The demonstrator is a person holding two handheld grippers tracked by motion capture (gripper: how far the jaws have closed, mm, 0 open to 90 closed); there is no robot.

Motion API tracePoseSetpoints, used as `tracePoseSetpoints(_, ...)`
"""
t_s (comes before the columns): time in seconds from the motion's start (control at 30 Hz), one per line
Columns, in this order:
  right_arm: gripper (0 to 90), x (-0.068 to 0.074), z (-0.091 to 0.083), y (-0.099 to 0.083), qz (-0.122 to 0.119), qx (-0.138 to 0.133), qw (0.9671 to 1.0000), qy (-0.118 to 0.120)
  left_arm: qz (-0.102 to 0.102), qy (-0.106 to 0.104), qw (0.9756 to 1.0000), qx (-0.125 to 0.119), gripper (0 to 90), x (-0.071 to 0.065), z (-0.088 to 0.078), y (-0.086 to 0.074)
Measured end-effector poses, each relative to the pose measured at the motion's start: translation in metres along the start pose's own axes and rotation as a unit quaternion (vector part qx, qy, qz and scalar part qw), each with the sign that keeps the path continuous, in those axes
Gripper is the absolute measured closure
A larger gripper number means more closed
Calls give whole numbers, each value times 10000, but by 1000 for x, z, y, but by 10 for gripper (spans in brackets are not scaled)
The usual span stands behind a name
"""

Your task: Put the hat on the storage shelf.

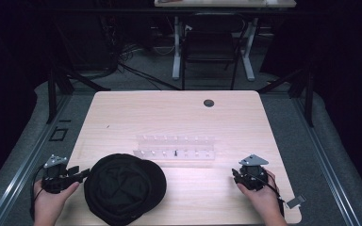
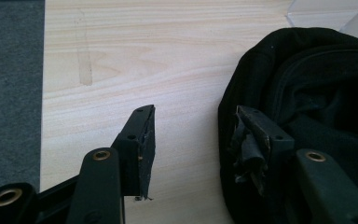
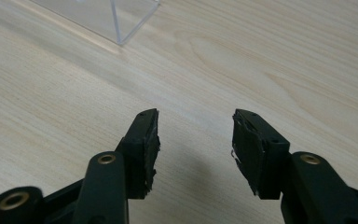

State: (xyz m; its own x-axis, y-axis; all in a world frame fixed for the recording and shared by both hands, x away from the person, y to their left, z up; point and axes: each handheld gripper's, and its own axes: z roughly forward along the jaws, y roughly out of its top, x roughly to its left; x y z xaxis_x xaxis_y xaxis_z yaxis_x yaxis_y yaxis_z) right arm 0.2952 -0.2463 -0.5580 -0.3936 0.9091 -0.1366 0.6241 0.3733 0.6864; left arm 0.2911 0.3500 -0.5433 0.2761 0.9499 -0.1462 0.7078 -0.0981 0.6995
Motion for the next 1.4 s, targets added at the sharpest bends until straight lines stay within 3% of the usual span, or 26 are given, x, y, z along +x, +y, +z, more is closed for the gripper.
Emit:
tracePoseSetpoints(0.13,506,-1,-1,-1,75,-24,10000,61,-4,-16,10000,26,491,0,1,1)
tracePoseSetpoints(0.47,506,2,-1,1,-1,-4,10000,73,-12,-12,9999,122,490,0,-5,3)
tracePoseSetpoints(0.6,506,2,-1,1,51,-44,10000,69,-122,-243,9994,191,503,-2,-13,9)
tracePoseSetpoints(0.7,507,0,-2,1,68,-56,9999,63,-245,-393,9982,391,512,-3,-16,11)
tracePoseSetpoints(0.77,509,-1,-2,1,120,-62,9999,88,-342,-511,9962,610,529,-3,-19,13)
tracePoseSetpoints(0.93,527,0,-2,2,91,-51,9998,144,-481,-520,9935,890,514,-1,-22,12)
tracePoseSetpoints(1.13,527,0,-2,2,105,-60,9998,158,-811,-704,9887,1046,539,6,-18,9)
tracePoseSetpoints(1.17,527,0,-3,2,134,-61,9997,178,-818,-738,9875,1127,557,8,-17,9)
tracePoseSetpoints(1.2,527,0,-3,2,149,-12,9998,160,-967,-873,9849,1140,567,10,-14,8)
tracePoseSetpoints(1.23,527,0,-3,2,149,-12,9998,160,-967,-873,9849,1140,576,10,-14,8)
tracePoseSetpoints(1.27,527,1,-2,1,125,-17,9998,157,-1040,-951,9826,1207,581,10,-12,9)
tracePoseSetpoints(1.37,527,3,-2,2,90,-11,9998,188,-997,-996,9801,1399,584,12,-9,10)
tracePoseSetpoints(1.4,527,3,-2,2,98,-9,9998,189,-1045,-1042,9778,1488,585,13,-8,11)
